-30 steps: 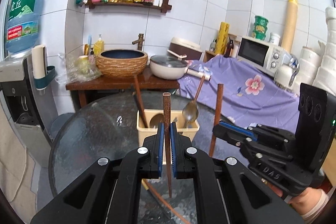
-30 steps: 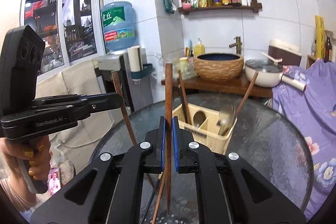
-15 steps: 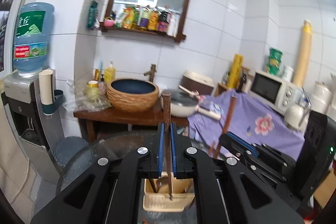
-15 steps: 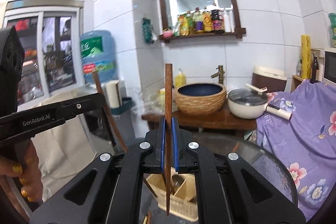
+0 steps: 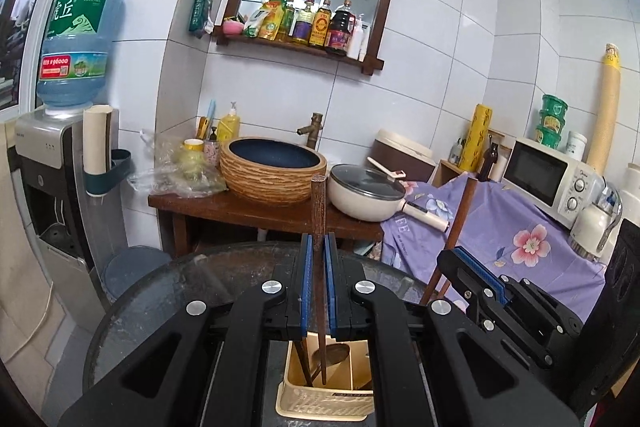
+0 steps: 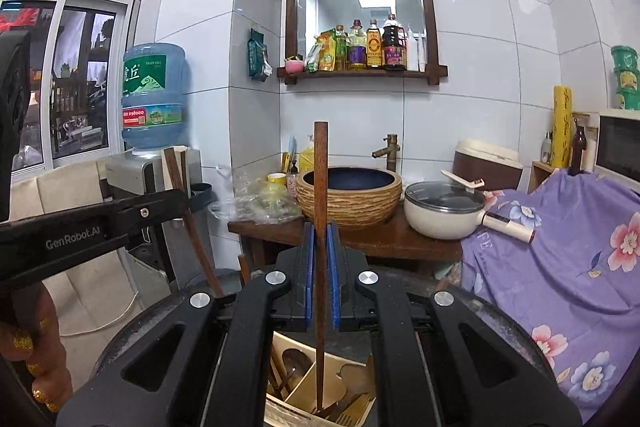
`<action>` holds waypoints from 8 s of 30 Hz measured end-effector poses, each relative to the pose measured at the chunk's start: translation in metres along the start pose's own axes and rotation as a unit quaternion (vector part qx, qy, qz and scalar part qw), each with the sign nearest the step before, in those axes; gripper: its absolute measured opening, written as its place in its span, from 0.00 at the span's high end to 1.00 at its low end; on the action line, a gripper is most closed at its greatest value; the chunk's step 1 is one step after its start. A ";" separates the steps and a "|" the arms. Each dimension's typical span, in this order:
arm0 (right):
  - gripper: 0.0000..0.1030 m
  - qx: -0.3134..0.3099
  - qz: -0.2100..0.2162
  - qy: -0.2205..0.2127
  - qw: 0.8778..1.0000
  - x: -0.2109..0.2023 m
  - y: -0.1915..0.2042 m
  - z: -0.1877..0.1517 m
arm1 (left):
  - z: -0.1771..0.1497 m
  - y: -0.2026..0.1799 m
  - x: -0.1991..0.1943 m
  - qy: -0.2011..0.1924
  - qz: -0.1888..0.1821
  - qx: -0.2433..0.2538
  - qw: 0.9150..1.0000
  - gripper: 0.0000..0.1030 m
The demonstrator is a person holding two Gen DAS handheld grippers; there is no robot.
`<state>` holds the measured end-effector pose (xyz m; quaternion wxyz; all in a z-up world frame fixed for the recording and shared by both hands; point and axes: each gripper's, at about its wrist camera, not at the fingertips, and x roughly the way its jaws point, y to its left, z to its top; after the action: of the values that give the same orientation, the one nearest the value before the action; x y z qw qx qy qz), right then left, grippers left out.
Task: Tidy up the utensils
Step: 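Lower both chopsticks into the holder and open both tools, then move both tools back down to the remaining chopsticks on the table, then close the left tool on a black gold-tipped chopstick while the right tool grasps a brown chopstick, then lift both chopsticks upright and carry them over the holder, then lower both chopsticks into the holder and open both tools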
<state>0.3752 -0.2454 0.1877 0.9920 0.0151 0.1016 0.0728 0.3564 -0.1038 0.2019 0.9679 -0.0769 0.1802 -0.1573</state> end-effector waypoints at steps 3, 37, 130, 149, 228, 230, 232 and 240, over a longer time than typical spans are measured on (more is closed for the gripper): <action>0.93 0.007 -0.001 0.007 1.000 0.003 -0.003 -0.011 | -0.010 0.000 0.004 0.004 -0.002 0.004 1.000 0.94; 0.78 0.006 0.000 0.061 0.998 0.010 -0.010 -0.067 | -0.075 0.013 0.029 0.071 -0.006 0.020 0.997 0.85; 0.68 -0.061 0.068 0.413 0.906 0.040 0.023 -0.233 | -0.233 0.036 0.074 0.342 0.034 0.083 0.935 0.86; 0.92 -0.063 0.056 0.406 0.910 0.066 0.060 -0.231 | -0.240 0.028 0.064 0.338 0.024 0.100 0.936 0.91; 0.93 0.049 0.099 0.041 0.993 -0.069 0.008 -0.010 | -0.021 -0.005 -0.048 0.106 -0.084 0.017 0.991 0.94; 0.93 0.042 0.087 0.024 0.995 -0.065 0.009 0.004 | -0.006 -0.008 -0.044 0.096 -0.077 0.019 0.992 0.94; 0.93 0.037 0.077 0.009 0.996 -0.060 0.009 0.018 | 0.006 -0.008 -0.041 0.086 -0.071 0.018 0.994 0.94; 0.93 0.029 0.028 -0.042 0.998 -0.033 0.007 0.057 | 0.049 -0.014 -0.033 0.018 -0.038 0.002 0.999 0.94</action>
<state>0.3538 -0.2441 0.2507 0.9922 0.0498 0.0609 0.0969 0.3421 -0.1015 0.2608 0.9580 -0.0793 0.1941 -0.1957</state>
